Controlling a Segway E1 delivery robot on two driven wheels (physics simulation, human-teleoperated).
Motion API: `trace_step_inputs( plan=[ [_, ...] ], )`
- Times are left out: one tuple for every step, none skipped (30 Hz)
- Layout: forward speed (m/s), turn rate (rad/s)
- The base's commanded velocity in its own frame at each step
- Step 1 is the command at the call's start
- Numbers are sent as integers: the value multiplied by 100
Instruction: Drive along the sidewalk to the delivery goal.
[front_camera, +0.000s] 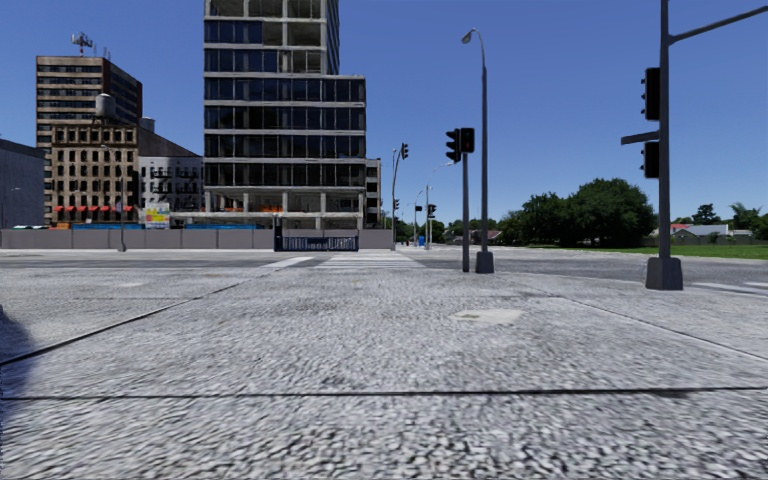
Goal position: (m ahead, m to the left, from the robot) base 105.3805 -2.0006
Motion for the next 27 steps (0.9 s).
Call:
trace_step_inputs(
  plan=[
    [200,0],
    [200,0],
    [200,0],
    [200,0],
    [200,0],
    [200,0],
    [200,0],
    [200,0],
    [200,0],
    [200,0],
    [200,0],
    [200,0],
    [200,0],
    [200,0],
    [200,0],
    [200,0],
    [200,0],
    [200,0],
    [200,0],
    [200,0],
    [200,0],
    [200,0],
    [200,0],
    [200,0],
    [200,0],
    [200,0],
    [200,0]
  ],
)
